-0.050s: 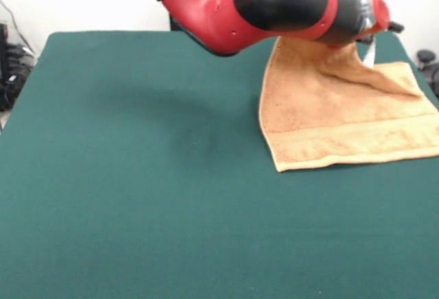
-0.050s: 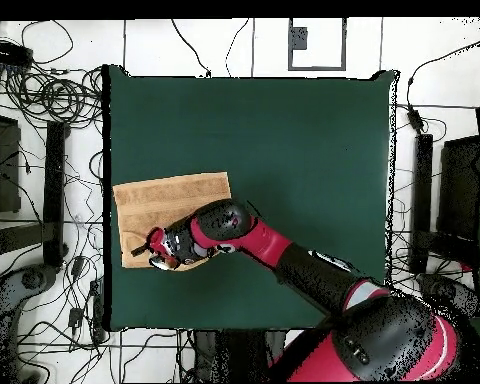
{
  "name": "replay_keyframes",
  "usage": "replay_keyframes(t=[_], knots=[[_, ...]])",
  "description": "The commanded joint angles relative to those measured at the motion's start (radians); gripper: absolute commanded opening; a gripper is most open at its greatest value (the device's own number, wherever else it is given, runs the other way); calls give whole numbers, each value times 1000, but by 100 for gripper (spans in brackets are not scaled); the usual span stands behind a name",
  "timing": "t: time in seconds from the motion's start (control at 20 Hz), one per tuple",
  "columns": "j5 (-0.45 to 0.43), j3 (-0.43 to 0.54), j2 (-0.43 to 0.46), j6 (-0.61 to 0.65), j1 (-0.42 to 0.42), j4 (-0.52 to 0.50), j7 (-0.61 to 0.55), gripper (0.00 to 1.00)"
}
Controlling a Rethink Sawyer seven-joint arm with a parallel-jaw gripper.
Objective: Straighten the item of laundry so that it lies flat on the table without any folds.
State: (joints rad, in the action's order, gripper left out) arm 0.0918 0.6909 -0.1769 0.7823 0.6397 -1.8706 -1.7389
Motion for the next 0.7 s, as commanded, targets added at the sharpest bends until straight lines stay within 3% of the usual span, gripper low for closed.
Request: replay_keyframes(t=[0.05, 0.2, 0.5, 0.7], knots=[[-65, -132, -177, -80, -163, 53, -202, 100], [-84, -220, -254, -58, -237, 58, -276, 100], [-66, -267, -247, -60, -258, 67, -219, 100], [-68, -352, -337, 85, -313, 56, -267, 100]])
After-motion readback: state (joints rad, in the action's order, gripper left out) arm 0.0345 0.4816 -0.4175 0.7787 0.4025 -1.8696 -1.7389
